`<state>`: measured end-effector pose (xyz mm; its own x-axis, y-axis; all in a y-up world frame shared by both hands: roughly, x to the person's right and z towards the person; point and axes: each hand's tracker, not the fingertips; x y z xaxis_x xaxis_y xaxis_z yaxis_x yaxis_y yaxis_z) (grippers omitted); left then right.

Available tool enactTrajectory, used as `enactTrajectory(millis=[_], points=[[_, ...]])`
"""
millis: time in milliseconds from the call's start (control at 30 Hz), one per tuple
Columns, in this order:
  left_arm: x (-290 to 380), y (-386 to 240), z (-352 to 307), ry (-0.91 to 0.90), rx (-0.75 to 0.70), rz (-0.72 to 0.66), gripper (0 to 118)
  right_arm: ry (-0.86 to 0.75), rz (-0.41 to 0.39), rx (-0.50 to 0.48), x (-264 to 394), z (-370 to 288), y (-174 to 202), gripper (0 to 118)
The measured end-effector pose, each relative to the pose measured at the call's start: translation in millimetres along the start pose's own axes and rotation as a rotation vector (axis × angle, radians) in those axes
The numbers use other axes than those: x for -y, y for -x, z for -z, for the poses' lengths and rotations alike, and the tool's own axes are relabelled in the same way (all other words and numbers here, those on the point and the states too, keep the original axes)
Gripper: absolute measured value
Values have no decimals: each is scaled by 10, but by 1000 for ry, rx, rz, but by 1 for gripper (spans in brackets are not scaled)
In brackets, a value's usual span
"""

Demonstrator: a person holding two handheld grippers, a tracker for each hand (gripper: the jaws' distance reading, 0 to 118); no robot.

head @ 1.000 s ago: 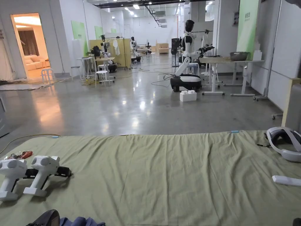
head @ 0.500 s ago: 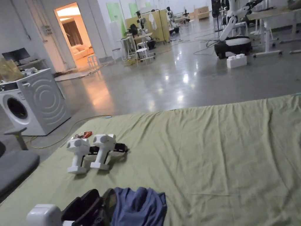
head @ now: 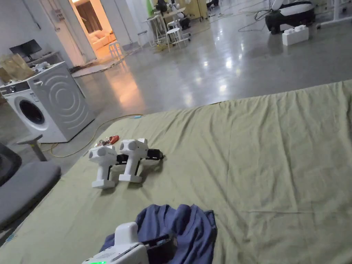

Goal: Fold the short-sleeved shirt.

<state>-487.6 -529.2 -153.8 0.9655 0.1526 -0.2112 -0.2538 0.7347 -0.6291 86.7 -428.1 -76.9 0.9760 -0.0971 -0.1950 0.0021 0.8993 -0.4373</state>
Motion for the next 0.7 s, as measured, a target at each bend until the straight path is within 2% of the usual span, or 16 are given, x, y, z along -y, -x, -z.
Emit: enactTrajectory(millis=[133, 333, 367, 400, 433, 533, 567, 600, 667, 700], points=[[21, 201, 503, 99, -45, -34, 113, 56, 32, 16, 74, 122, -52, 2], [130, 316, 875, 207, -95, 21, 110, 129, 37, 48, 192, 241, -91, 2], [156, 309, 909, 226, -106, 37, 103, 138, 39, 48, 206, 256, -87, 2], [177, 306, 941, 241, -105, 44, 84, 147, 39, 46, 214, 266, -81, 2], [209, 304, 990, 264, -107, 54, 78, 153, 35, 44, 234, 267, -81, 2], [213, 230, 959, 242, -116, 74, 70, 171, 14, 37, 269, 288, -55, 2], [197, 214, 955, 253, -113, 67, 54, 174, 7, 35, 280, 290, -42, 2], [199, 202, 929, 247, -108, 69, 4, 177, 5, 32, 287, 287, -35, 2], [134, 137, 909, 221, -156, 106, 4, 183, 6, 21, 302, 287, -30, 2], [139, 124, 951, 260, -133, 87, 4, 184, 7, 20, 299, 283, -17, 2]])
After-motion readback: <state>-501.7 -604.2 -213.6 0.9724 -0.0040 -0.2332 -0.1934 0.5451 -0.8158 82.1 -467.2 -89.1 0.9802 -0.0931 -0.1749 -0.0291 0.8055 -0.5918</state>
